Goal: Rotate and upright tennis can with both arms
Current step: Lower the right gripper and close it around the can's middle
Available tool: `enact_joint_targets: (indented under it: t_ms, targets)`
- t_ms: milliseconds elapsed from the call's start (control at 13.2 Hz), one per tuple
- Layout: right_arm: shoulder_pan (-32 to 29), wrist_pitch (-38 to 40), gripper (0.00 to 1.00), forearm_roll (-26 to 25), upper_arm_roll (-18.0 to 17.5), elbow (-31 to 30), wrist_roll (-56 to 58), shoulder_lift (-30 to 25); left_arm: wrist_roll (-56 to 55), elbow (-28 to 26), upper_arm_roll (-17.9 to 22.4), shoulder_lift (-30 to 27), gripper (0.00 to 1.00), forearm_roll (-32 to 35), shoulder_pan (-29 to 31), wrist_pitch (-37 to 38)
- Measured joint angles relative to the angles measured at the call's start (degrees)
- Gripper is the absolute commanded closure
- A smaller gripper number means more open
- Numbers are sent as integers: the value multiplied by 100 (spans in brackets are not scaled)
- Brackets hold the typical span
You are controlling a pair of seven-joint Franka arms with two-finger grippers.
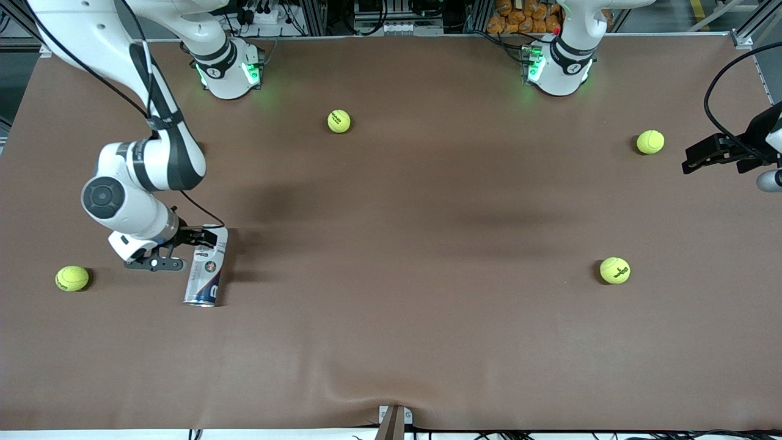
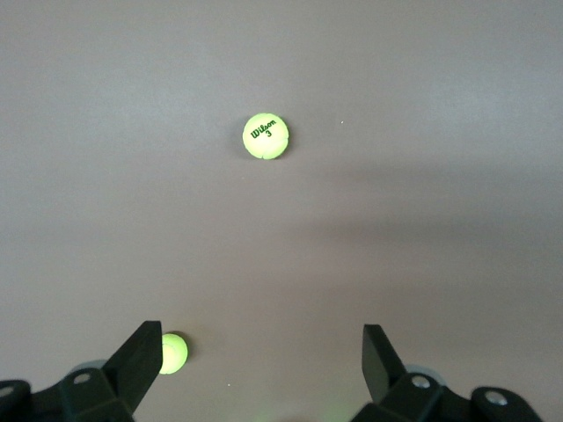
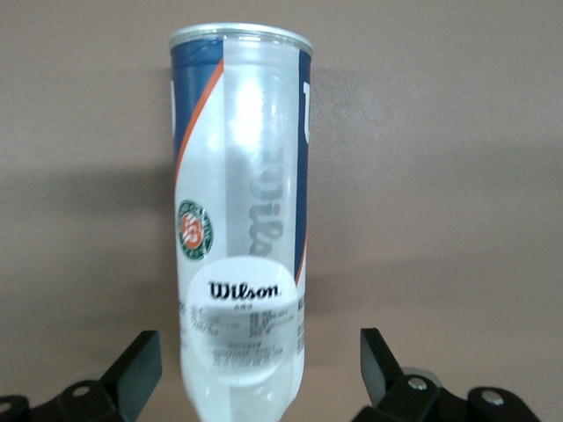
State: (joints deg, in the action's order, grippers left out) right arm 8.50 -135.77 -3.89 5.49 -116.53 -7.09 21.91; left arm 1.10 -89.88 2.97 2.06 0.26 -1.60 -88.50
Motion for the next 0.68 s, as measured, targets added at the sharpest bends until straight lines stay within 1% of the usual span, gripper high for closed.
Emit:
enact_joint_targets:
  t_ms: [304, 684]
  targets:
    - [2, -280, 0, -33, -3, 3, 8, 321, 0, -1, 0, 1, 0, 0, 4, 0]
    - [10, -311, 0, -37, -7, 7, 10, 467, 0, -2, 1, 2, 0, 0, 8, 0]
